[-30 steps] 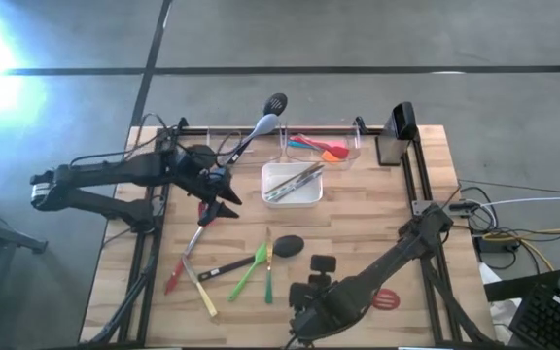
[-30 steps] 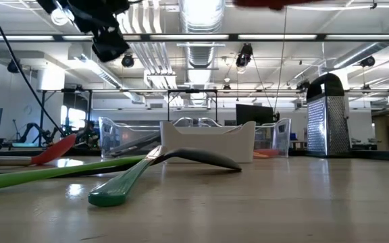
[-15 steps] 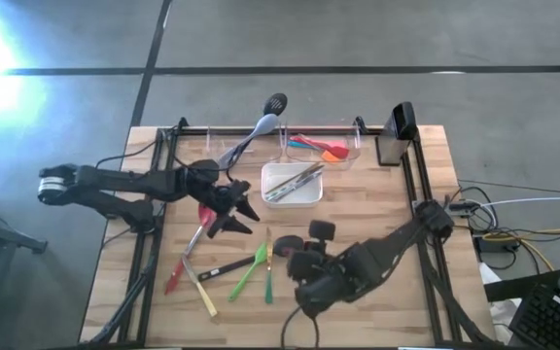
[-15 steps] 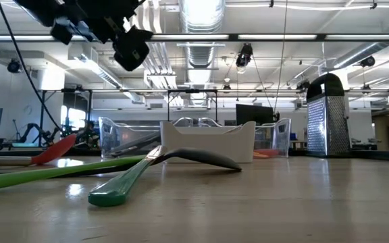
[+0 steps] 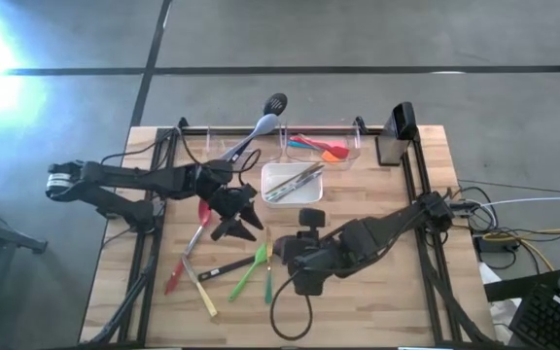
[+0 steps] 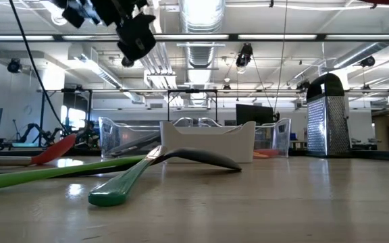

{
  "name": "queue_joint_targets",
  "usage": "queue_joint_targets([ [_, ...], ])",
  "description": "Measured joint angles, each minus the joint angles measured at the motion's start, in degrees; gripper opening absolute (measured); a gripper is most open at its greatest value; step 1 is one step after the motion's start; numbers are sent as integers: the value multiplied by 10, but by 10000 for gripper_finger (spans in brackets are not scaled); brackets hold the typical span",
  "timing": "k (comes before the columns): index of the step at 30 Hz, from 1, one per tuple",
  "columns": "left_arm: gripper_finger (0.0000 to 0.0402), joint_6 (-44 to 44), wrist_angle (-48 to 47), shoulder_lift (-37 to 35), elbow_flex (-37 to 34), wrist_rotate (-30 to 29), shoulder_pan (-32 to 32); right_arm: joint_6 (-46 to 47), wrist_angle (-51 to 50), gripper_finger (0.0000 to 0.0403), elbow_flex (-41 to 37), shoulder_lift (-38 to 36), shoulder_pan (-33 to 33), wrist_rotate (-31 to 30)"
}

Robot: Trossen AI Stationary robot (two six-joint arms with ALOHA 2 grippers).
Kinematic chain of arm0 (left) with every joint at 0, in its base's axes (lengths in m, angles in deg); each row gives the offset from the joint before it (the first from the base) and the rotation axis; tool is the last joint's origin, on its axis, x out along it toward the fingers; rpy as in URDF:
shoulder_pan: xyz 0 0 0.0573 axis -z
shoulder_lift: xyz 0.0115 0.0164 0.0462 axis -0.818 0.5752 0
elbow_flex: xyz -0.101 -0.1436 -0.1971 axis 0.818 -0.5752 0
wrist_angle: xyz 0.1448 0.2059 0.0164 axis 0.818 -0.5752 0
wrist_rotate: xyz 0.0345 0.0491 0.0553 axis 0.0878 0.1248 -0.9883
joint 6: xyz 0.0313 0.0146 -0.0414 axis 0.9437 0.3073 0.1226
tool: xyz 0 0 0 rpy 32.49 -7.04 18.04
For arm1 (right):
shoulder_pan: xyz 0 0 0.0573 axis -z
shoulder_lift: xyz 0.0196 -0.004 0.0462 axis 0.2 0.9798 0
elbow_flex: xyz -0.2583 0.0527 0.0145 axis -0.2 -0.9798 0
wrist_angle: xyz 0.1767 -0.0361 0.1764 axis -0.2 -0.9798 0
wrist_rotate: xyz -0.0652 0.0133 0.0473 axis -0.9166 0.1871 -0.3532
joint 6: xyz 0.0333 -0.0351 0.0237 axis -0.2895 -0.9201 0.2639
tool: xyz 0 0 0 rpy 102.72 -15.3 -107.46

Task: Pick & Place Kitchen Items
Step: Put the red serving spoon into the left transparent bin

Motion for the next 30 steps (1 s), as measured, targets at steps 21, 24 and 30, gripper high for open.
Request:
queue_joint_targets([
  [21,225,-56,-173,185,160,349,-114,-77,40,74,-6,38,-33,47],
  [24,225,-49,-133,219,160,344,-114,-77,39,74,-4,35,-46,43],
  [30,225,-108,-91,299,192,313,-114,-85,40,74,23,33,-43,61],
])
